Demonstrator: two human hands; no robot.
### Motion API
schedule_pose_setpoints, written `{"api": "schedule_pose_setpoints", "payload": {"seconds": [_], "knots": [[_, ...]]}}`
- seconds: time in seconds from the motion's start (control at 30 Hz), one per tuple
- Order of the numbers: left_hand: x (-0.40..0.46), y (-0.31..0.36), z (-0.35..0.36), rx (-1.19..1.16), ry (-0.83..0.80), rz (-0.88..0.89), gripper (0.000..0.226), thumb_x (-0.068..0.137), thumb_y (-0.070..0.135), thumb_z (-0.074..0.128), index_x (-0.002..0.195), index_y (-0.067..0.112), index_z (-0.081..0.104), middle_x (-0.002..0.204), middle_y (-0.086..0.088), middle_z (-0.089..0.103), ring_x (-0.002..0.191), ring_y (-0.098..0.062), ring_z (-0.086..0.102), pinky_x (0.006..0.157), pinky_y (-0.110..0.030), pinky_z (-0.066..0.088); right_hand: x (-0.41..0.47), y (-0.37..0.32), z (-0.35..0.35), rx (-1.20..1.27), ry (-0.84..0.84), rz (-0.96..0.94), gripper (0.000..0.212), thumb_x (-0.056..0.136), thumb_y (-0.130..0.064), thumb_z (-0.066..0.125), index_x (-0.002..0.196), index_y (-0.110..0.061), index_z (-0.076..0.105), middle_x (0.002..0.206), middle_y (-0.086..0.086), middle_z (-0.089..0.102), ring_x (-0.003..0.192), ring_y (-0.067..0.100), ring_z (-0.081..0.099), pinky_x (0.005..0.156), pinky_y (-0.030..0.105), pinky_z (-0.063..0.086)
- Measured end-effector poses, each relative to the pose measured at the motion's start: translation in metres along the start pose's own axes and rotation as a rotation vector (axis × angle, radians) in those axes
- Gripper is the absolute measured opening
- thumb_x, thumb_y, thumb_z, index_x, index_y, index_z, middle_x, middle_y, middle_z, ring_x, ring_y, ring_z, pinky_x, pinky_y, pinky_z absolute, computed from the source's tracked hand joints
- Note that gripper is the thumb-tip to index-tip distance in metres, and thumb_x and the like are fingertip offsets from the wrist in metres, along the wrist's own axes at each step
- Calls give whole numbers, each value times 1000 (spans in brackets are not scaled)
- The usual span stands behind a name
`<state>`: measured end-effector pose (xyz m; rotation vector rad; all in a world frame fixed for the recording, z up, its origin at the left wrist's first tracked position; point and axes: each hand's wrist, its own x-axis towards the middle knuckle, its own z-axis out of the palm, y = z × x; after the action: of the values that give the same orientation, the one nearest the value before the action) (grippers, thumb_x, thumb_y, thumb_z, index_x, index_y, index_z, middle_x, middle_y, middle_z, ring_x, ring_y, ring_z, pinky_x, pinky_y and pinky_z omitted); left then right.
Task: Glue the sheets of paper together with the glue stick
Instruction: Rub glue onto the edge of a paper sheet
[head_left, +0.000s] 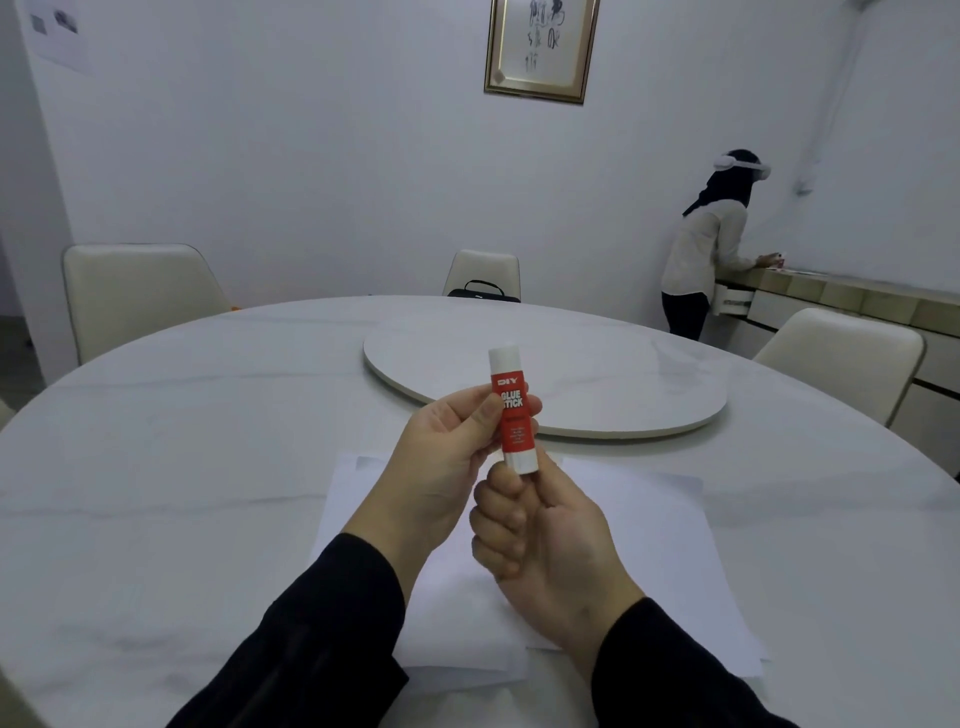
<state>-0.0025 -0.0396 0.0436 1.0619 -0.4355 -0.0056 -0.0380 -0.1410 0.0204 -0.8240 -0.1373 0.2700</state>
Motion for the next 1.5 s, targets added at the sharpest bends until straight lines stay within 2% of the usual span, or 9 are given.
{"api": "schedule_pose_setpoints", "payload": {"seconds": [0.23,0.43,0.53,0.63,0.73,0.9,1.17,1.3,1.5], "knots": [[1,0,-2,8,30,4,27,75,27,58,95,12,70,88,-2,75,82,-14,69,75,-23,56,0,10,1,-676,269,-407,26,92,-37,52,75,-17,54,59,-7,43,55,10,35,52,21,33],[-3,3,3,-53,27,-45,29,84,21,53,102,2,66,90,-9,71,52,-7,63,44,-15,50,-2,3,3,-88,-31,-67,43,90,-46,41,68,-10,52,54,3,40,46,12,27,49,25,15],[-2,0,-1,-9,50,-45,28,79,25,58,97,7,70,93,-7,74,69,-12,68,57,-18,53,2,2,1,-28,5,-66,38,94,-39,43,79,-9,60,59,5,48,45,12,34,46,23,23],[-3,0,-6,269,84,-65,26,85,24,61,106,11,70,106,-5,74,99,-15,66,89,-27,48,7,-6,-4,49,179,-151,19,92,-24,52,87,-7,60,61,4,48,44,10,35,40,19,28],[-16,13,-17,785,126,-181,41,83,35,66,122,24,58,115,8,67,106,-5,60,92,-23,44,13,-21,-21,196,323,-254,15,91,-23,54,92,-8,56,58,2,47,40,9,33,37,18,26],[-82,26,-17,1599,-356,-299,83,54,64,75,128,49,41,128,39,29,129,3,27,110,-23,24,14,-35,-46,257,450,-302,19,92,-32,55,91,-12,56,52,-3,51,36,8,34,34,16,27],[-97,12,-38,1564,-400,24,36,74,57,31,83,28,51,87,10,62,77,2,50,68,-8,36,15,-36,-53,247,461,-298,19,92,-33,53,91,-14,56,50,-4,50,35,9,33,35,16,26],[-96,22,-49,1366,-320,-94,23,87,45,49,99,32,64,95,19,67,88,2,59,81,-20,46,16,-36,-55,247,457,-280,20,92,-33,53,91,-14,57,49,-4,51,34,9,33,35,15,26],[-92,23,-56,1326,-276,-89,12,86,29,53,78,23,60,75,17,64,72,1,56,74,-22,44,16,-36,-57,259,441,-264,20,91,-33,54,82,-15,56,51,-4,51,35,9,33,36,15,27]]}}
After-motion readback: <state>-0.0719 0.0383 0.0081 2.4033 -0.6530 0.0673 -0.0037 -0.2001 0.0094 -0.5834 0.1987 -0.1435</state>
